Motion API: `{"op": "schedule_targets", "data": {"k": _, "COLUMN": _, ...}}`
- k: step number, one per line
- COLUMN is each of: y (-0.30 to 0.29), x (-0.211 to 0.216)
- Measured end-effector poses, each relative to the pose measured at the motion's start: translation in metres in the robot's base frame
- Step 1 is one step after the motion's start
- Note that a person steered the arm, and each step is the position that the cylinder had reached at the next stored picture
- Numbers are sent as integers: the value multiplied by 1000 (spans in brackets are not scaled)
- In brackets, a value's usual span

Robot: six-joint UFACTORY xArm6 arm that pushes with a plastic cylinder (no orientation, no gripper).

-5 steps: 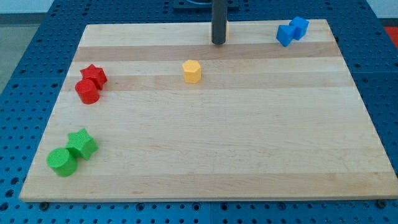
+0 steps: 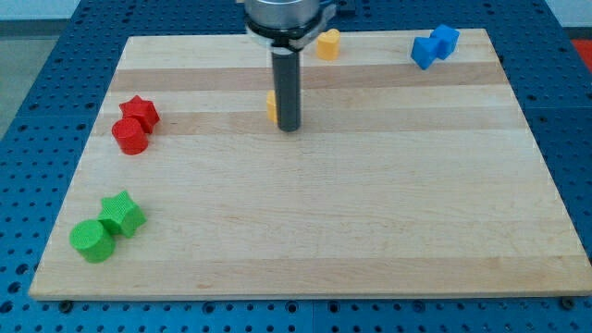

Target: Slide yellow hexagon towards top center

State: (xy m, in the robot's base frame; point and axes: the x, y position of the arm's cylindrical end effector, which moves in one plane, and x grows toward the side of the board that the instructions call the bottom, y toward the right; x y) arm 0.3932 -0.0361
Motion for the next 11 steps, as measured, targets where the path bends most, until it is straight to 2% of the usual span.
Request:
{"op": "schedule_targets", "data": {"k": 4, "y": -45, "x": -50}}
{"op": "schedule_targets", "data": {"k": 7, "y": -4, "x": -56}}
{"op": "schedule_targets", "data": {"k": 11, "y": -28, "x": -119}}
